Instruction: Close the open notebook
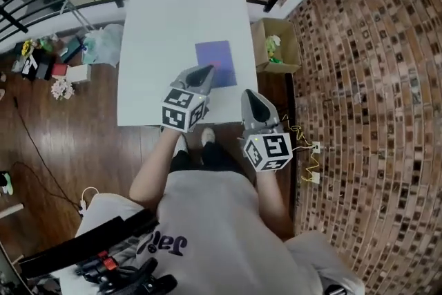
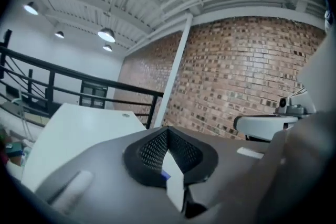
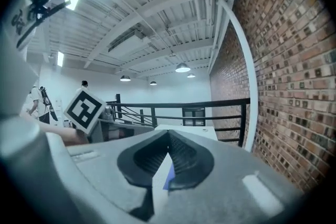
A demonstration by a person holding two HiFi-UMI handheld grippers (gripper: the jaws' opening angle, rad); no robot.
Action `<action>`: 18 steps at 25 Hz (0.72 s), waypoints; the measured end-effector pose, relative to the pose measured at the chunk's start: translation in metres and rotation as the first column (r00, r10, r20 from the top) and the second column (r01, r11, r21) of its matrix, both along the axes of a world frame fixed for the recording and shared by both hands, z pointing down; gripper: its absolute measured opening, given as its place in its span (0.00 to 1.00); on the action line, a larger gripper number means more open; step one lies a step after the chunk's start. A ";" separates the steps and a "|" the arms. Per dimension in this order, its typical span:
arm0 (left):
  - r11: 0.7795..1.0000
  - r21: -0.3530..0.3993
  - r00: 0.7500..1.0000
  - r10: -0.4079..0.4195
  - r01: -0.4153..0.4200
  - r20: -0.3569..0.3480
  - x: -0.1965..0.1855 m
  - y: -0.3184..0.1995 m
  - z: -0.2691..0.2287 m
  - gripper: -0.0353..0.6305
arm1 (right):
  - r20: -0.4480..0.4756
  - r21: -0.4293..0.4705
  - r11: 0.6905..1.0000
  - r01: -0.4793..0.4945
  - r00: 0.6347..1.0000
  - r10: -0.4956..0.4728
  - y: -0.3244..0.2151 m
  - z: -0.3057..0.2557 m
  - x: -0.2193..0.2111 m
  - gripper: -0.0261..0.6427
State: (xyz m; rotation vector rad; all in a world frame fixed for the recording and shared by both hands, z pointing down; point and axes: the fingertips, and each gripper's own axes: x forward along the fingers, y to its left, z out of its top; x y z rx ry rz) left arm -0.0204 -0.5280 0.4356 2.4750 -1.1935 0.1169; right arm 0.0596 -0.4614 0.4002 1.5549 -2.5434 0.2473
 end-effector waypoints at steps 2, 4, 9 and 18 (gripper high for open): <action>0.997 0.052 0.998 -0.057 0.058 -0.021 -0.016 0.029 -0.020 0.08 | 0.013 0.037 0.999 0.030 0.999 -0.030 0.018 -0.015 -0.011 0.02; 0.988 0.108 0.994 -0.106 0.109 -0.036 -0.027 0.059 -0.036 0.08 | 0.032 0.078 0.995 0.066 0.997 -0.069 0.035 -0.029 -0.021 0.02; 0.941 0.259 0.975 -0.207 0.219 -0.076 -0.018 0.153 -0.071 0.08 | 0.076 0.157 0.978 0.136 0.986 -0.149 0.108 -0.051 -0.024 0.02; 0.891 0.269 0.929 -0.365 0.366 -0.054 0.042 0.347 -0.091 0.08 | 0.128 -0.022 0.992 0.123 0.985 -0.119 0.290 -0.012 0.057 0.02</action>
